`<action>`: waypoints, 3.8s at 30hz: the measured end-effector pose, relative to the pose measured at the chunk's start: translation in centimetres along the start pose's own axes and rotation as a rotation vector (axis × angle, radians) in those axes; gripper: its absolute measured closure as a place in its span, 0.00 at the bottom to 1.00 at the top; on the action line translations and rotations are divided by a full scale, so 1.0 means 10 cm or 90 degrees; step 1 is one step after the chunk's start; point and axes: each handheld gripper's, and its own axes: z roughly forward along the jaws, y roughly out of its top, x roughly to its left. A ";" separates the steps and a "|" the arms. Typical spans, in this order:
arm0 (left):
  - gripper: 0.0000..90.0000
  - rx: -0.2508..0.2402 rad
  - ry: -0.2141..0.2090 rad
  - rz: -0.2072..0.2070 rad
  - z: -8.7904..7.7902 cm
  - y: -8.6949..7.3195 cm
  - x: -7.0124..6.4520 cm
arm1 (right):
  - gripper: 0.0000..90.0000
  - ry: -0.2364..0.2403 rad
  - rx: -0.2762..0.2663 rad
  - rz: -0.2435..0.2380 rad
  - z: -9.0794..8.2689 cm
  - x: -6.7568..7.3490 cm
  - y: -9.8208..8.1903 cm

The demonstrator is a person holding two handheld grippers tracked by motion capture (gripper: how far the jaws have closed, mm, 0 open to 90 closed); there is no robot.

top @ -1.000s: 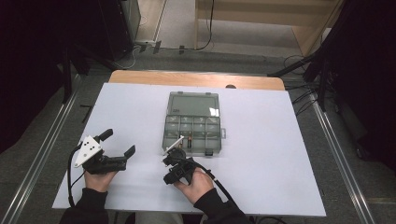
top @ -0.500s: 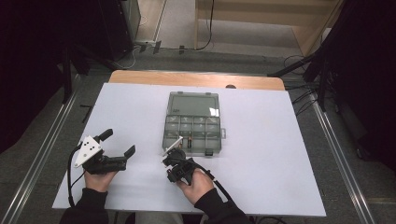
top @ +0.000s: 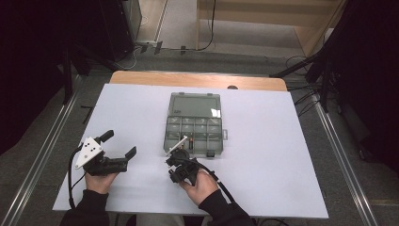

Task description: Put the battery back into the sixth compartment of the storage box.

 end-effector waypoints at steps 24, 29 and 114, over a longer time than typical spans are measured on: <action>0.00 0.000 0.001 0.000 0.00 0.00 0.00 | 0.86 0.093 -0.170 0.071 -0.21 -0.17 -0.02; 0.00 -0.002 0.002 -0.001 0.00 0.00 0.01 | 0.86 0.106 -0.189 0.087 -0.25 -0.21 -0.03; 0.00 0.004 -0.002 0.000 0.01 0.00 0.00 | 0.07 0.168 -0.488 0.205 -0.37 -0.99 -0.29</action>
